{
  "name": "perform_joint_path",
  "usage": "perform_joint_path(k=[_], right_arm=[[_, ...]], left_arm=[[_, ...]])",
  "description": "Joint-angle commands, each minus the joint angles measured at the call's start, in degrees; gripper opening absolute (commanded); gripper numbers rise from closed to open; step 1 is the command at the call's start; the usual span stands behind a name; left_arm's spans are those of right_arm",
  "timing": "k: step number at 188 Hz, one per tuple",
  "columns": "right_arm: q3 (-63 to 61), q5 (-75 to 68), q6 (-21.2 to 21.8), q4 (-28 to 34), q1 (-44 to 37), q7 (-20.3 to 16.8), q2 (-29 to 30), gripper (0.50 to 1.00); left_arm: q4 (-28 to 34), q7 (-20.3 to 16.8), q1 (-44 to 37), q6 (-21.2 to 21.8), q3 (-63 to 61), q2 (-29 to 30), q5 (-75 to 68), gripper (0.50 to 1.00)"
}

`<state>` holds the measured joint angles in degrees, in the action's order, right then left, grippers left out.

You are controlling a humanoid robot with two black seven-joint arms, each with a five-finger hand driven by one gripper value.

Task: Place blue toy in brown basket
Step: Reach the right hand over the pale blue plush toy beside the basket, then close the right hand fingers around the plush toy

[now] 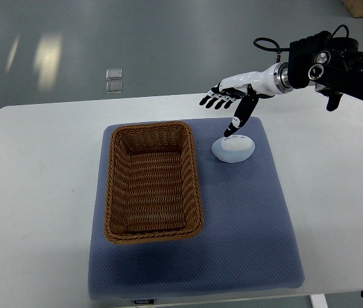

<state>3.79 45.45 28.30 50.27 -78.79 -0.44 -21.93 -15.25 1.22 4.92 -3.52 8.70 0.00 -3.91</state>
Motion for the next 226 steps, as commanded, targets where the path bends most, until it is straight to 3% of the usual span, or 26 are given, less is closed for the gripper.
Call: perform_joint_path(k=[1,100,191,204,215,226], right_arm=[[0.6,0.5,-0.4,0.1,0.5,0.0,-0.1,0.909],[1.1,8.6,-7.6,-0.1,6.5,0.1,0.7,0.907],[1.3,10.8,-10.0,-0.7,9.8,0.1,1.5,0.897],[1.3,11.2,-10.2,-0.7,10.0,0.1,1.5,0.868],[1.4,12.1,-11.3,-0.7,10.5,0.2,1.5,0.756],[1.6,13.3,-12.7,-0.7,11.0,0.2,2.1,0.695]], left_arm=[[0.1,0.0,0.0,0.0,0.0,0.0,0.0,1.000],[0.0,0.0,0.0,0.0,0.0,0.0,0.0,1.000],[0.0,0.0,-0.3,0.0,0.1,0.0,0.0,1.000],[0.0,0.0,-0.3,0.0,0.1,0.0,0.0,1.000],[0.0,0.0,-0.4,0.0,0.1,0.0,0.0,1.000],[0.0,0.0,-0.3,0.0,0.1,0.0,0.0,1.000]])
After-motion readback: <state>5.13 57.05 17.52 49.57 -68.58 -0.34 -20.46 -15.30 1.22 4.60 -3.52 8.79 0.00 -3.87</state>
